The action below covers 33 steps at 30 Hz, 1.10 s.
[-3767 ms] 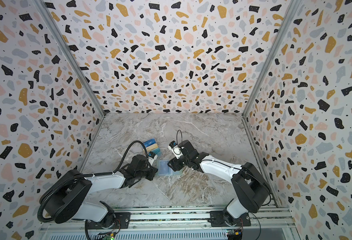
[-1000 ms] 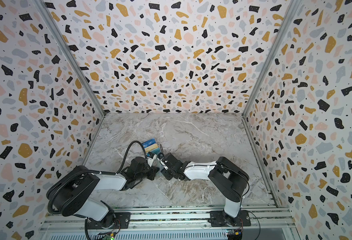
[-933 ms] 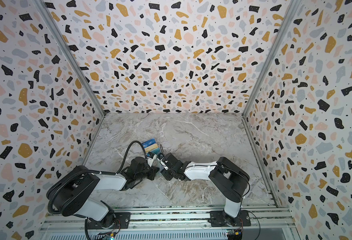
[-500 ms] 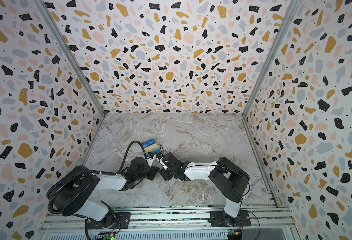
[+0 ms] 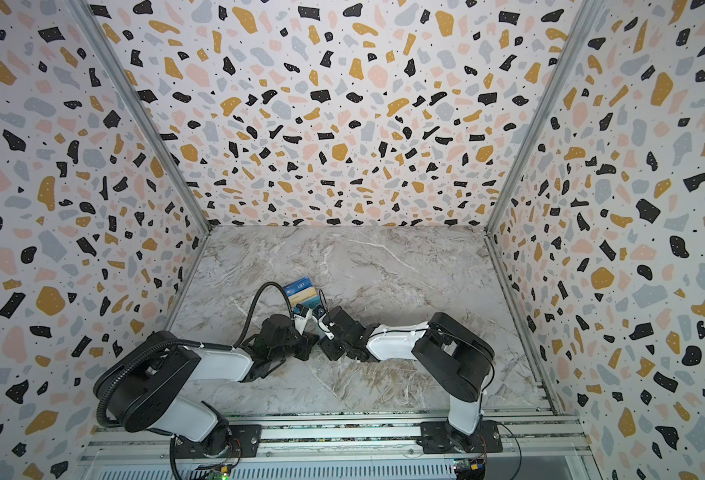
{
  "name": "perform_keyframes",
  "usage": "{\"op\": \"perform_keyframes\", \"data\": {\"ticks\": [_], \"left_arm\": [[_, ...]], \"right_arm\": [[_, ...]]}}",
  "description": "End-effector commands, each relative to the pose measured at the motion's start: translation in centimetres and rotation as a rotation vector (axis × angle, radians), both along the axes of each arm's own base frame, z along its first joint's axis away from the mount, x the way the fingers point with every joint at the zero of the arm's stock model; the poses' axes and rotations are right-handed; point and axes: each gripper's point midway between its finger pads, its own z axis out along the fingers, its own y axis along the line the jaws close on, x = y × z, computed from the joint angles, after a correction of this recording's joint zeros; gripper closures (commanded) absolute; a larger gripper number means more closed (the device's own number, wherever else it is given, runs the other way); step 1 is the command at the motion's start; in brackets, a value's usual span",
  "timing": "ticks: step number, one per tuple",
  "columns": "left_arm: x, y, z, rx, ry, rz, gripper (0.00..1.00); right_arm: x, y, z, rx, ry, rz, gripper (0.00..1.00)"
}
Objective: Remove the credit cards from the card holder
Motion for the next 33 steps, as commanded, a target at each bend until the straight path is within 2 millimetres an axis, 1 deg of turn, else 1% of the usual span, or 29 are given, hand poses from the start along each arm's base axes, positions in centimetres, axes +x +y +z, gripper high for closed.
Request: {"op": "perform_keyframes", "data": {"ticks": [1, 5, 13, 23, 27, 33], "left_arm": [[-2.8, 1.4, -3.5, 0.074, 0.132, -0.014, 1.0], [-2.8, 1.4, -3.5, 0.074, 0.132, -0.014, 1.0], [-2.8, 1.4, -3.6, 0.076, 0.133, -0.012, 1.0], [-2.8, 1.4, -3.6, 0.072, 0.136, -0.008, 1.0], [-2.8, 1.5, -3.5, 0.063, 0.136, 0.002, 1.0], [-3.0, 1.4, -3.4, 0.021, 0.14, 0.02, 1.0]], "right_arm": [[0.0, -1.4, -1.4, -0.053, 0.021, -0.045, 0.41], [0.3, -1.9, -1.5, -0.063, 0.02, -0.066, 0.45], [1.2, -2.9, -0.5, -0.045, 0.017, -0.109, 0.58], [1.8, -3.7, 0.3, -0.041, 0.0, -0.153, 0.57], [2.1, -4.3, 0.6, -0.051, -0.01, -0.182, 0.55], [2.4, -5.4, 1.0, -0.06, -0.023, -0.223, 0.54]]}}
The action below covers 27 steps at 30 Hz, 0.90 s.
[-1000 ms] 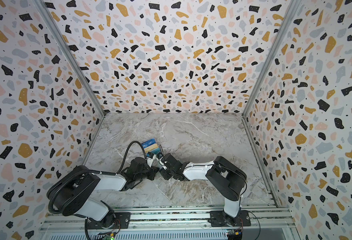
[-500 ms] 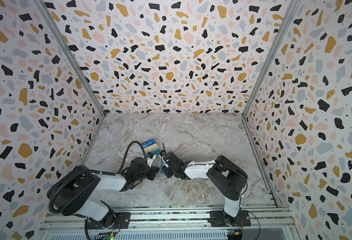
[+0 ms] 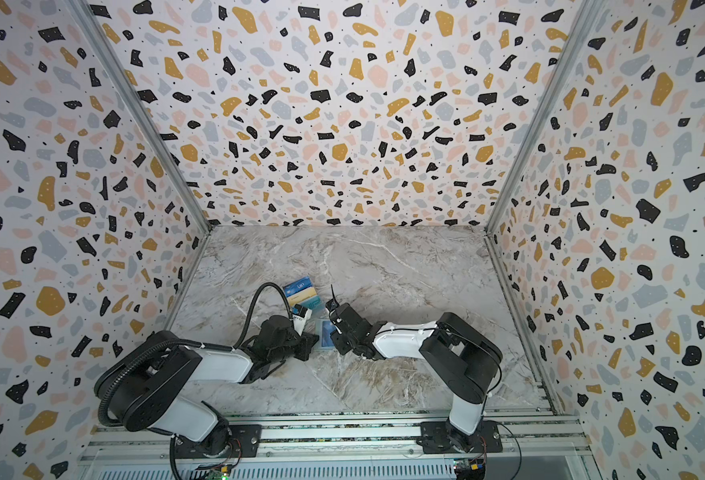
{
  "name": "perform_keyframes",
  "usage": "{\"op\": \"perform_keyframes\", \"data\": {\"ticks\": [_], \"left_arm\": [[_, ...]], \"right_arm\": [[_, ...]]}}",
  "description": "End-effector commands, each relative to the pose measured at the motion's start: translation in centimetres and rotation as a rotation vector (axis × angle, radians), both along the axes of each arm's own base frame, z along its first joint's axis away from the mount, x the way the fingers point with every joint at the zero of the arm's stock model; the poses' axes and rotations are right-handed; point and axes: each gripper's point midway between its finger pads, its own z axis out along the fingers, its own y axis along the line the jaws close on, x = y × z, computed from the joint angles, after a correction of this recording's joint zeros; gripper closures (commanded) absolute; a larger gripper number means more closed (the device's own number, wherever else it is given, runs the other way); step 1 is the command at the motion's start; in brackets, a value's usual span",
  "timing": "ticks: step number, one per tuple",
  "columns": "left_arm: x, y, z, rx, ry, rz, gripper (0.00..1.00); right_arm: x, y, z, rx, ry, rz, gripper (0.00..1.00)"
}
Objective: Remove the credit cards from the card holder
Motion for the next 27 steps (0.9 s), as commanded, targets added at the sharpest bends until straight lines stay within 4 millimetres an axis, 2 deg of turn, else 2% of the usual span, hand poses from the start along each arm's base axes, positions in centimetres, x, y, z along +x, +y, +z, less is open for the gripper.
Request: {"op": "perform_keyframes", "data": {"ticks": [1, 15, 27], "left_arm": [[-2.9, 1.3, -3.3, 0.044, 0.136, -0.004, 1.0], [-3.5, 1.1, -2.5, -0.029, 0.129, 0.01, 1.0], [-3.6, 0.9, -2.7, -0.041, 0.135, 0.007, 1.0]], "right_arm": [[0.2, -1.5, 1.0, -0.011, -0.011, -0.053, 0.54], [1.0, -3.6, 1.0, -0.002, 0.005, -0.136, 0.55], [2.3, -5.5, 1.2, -0.003, 0.003, -0.219, 0.48]]}}
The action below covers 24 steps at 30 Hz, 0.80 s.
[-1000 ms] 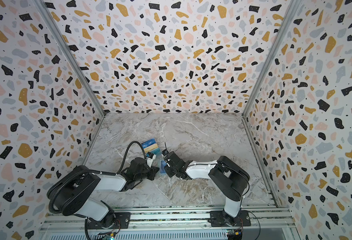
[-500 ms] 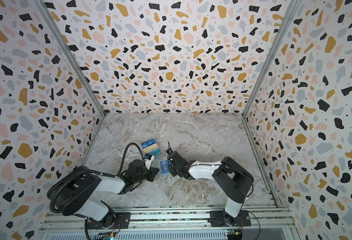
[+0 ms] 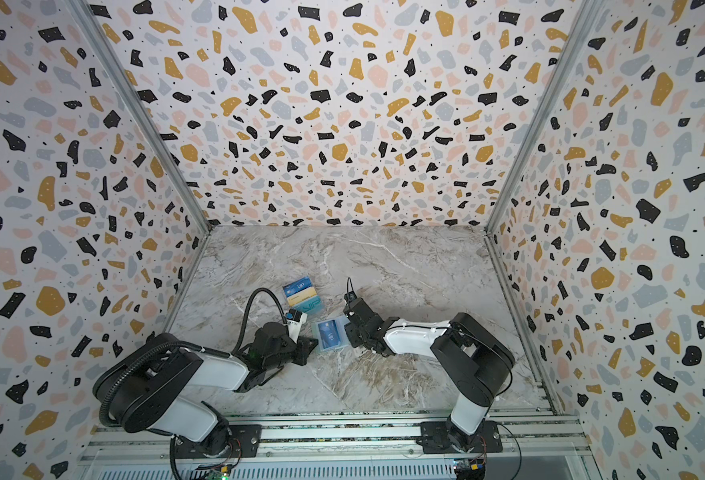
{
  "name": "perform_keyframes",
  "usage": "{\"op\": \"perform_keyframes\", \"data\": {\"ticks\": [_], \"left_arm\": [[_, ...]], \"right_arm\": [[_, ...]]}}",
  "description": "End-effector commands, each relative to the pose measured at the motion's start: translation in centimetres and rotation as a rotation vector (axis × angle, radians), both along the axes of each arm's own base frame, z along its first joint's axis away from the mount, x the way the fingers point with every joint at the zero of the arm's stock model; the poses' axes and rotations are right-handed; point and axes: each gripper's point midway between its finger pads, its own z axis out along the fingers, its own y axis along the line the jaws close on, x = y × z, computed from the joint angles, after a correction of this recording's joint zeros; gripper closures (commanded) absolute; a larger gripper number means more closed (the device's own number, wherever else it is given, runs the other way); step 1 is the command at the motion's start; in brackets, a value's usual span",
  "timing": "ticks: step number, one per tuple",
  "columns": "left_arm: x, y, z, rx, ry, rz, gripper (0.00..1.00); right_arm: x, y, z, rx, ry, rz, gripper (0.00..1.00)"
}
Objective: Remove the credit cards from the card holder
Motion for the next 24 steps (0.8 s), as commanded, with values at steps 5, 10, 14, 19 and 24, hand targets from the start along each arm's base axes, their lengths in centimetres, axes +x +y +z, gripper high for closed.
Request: {"op": "perform_keyframes", "data": {"ticks": [5, 10, 14, 19, 24], "left_arm": [[-2.3, 0.7, -2.7, 0.052, 0.103, -0.026, 1.0], [-2.3, 0.7, -2.7, 0.05, 0.102, -0.024, 1.0], [-2.2, 0.7, -2.6, 0.05, 0.097, -0.021, 1.0], [-2.0, 0.7, -2.5, 0.047, 0.096, -0.012, 1.0], [-2.0, 0.7, -2.6, 0.044, 0.095, -0.011, 1.0]], "right_arm": [[0.4, -1.6, 1.0, -0.011, -0.015, -0.057, 0.48], [0.6, -2.2, 1.6, -0.022, -0.028, -0.073, 0.49], [0.8, -2.5, 2.5, -0.031, -0.044, -0.077, 0.49], [0.5, -2.3, 4.3, -0.027, -0.051, -0.038, 0.48], [-0.4, -1.1, 6.2, 0.02, -0.019, 0.042, 0.47]]}}
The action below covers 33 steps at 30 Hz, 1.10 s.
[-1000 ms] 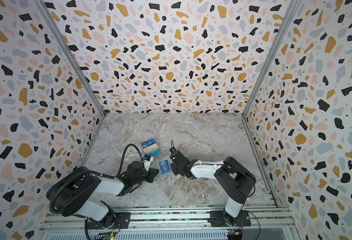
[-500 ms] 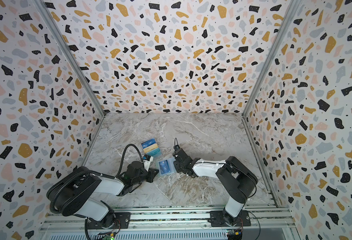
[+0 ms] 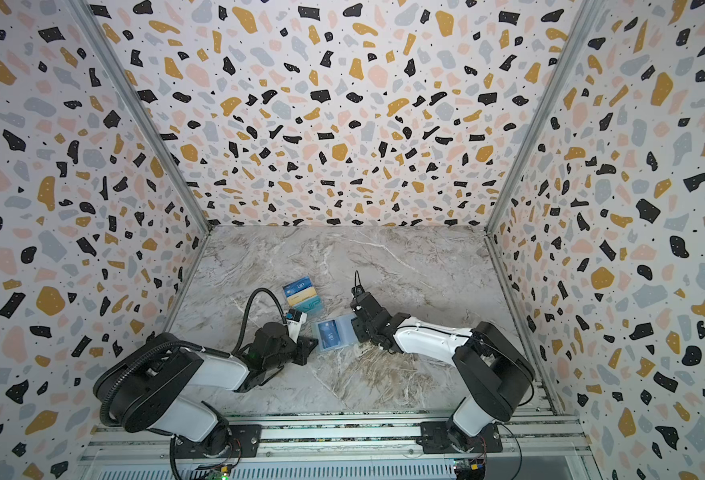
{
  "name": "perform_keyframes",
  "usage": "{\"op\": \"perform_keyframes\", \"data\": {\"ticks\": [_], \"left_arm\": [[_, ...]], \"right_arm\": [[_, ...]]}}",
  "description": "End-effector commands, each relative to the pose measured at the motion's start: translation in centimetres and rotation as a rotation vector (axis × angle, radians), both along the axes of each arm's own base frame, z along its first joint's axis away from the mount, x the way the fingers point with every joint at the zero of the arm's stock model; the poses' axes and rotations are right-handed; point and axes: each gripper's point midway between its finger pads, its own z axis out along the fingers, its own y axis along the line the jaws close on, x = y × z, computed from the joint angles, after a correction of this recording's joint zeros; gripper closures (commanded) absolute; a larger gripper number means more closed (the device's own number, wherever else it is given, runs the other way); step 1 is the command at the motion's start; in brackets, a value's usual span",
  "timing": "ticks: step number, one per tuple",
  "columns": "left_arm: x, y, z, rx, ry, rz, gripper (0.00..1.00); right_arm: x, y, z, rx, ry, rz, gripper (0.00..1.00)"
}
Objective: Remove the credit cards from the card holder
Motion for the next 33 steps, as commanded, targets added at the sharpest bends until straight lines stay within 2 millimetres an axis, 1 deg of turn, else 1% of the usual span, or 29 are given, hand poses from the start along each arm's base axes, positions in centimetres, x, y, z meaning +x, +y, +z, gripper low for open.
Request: {"op": "perform_keyframes", "data": {"ticks": [1, 8, 11, 18, 25, 33], "left_arm": [[-2.1, 0.6, -2.6, 0.049, 0.093, -0.02, 1.0], [-1.9, 0.5, -2.5, 0.047, 0.09, -0.025, 1.0], [-2.0, 0.5, -2.5, 0.05, 0.091, -0.027, 1.0], [-2.0, 0.4, -2.5, 0.054, 0.091, -0.031, 1.0], [-1.9, 0.4, -2.6, 0.063, 0.094, -0.04, 1.0], [-1.9, 0.3, -2.6, 0.064, 0.096, -0.044, 1.0]], "right_arm": [[-0.5, 1.3, 2.6, 0.046, 0.028, 0.07, 0.47], [-1.9, 4.5, 4.1, 0.148, 0.141, 0.196, 0.48], [-2.4, 5.8, 4.1, 0.199, 0.203, 0.236, 0.5], [-2.7, 7.3, 2.9, 0.318, 0.341, 0.267, 0.56], [-2.7, 7.8, 0.7, 0.35, 0.423, 0.263, 0.59], [-2.4, 7.9, -1.5, 0.369, 0.475, 0.235, 0.64]]}}
